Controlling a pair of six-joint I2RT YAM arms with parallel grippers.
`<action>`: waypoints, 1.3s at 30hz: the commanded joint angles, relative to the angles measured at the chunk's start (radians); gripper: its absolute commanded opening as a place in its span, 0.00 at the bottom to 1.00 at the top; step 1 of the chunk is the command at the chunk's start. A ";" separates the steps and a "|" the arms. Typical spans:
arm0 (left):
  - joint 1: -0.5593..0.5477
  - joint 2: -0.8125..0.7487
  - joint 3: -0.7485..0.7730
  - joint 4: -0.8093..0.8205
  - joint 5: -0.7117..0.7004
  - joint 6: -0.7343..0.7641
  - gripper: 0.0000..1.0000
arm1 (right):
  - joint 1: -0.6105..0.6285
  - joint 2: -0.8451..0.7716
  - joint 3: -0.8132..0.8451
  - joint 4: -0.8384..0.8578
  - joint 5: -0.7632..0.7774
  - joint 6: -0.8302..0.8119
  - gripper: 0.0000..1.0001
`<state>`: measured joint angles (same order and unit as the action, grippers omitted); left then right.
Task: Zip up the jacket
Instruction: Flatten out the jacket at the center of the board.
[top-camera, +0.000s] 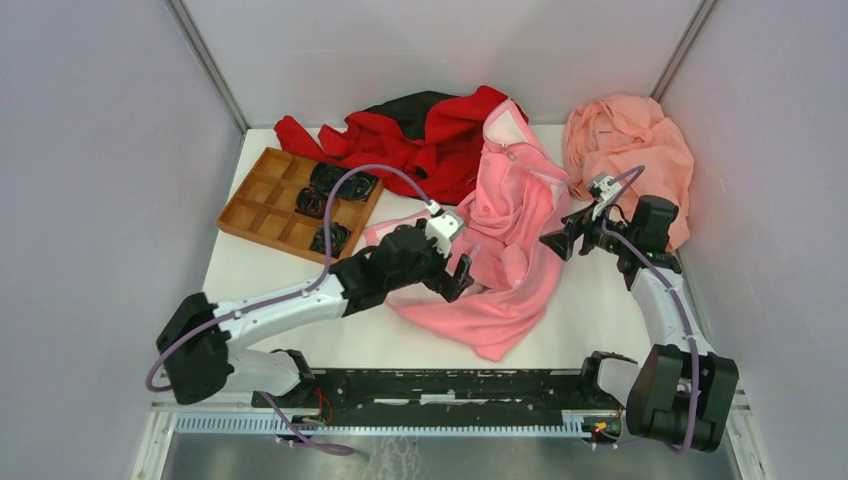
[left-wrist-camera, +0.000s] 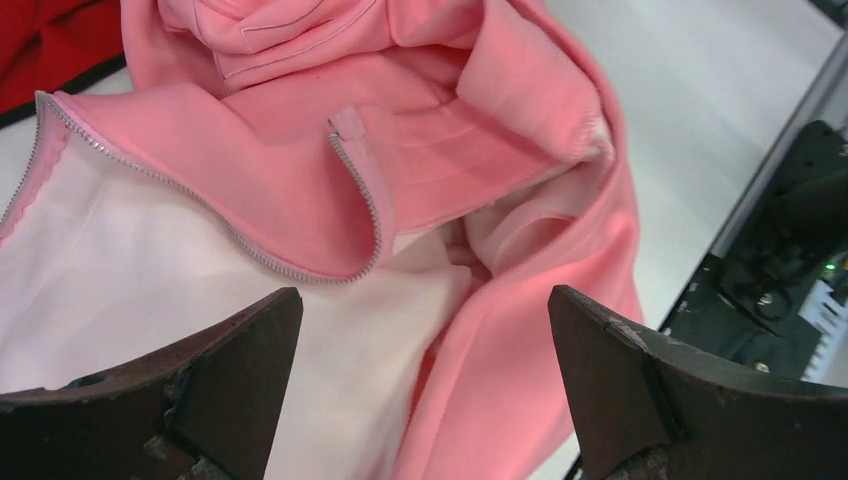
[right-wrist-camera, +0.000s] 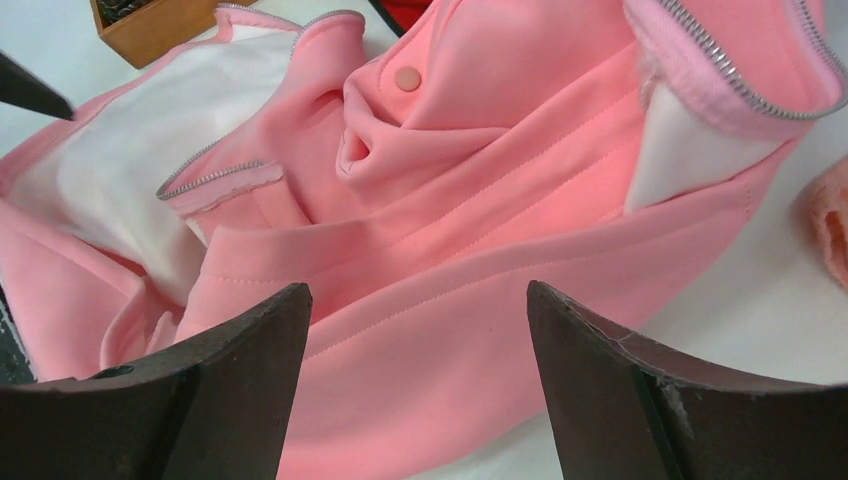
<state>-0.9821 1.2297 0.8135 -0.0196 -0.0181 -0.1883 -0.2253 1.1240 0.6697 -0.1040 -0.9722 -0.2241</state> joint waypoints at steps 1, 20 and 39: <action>0.029 0.131 0.143 0.016 -0.018 0.084 0.99 | -0.023 -0.050 -0.028 0.095 -0.034 0.052 0.85; 0.266 0.609 0.433 -0.052 0.425 -0.183 0.78 | -0.045 0.097 -0.147 0.327 0.177 0.474 0.82; 0.288 0.598 0.391 -0.009 0.560 -0.206 0.06 | 0.107 0.281 0.089 0.107 0.296 0.372 0.11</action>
<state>-0.7090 1.8736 1.2068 -0.0738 0.4824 -0.3630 -0.1181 1.4124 0.6540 0.0616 -0.6796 0.2424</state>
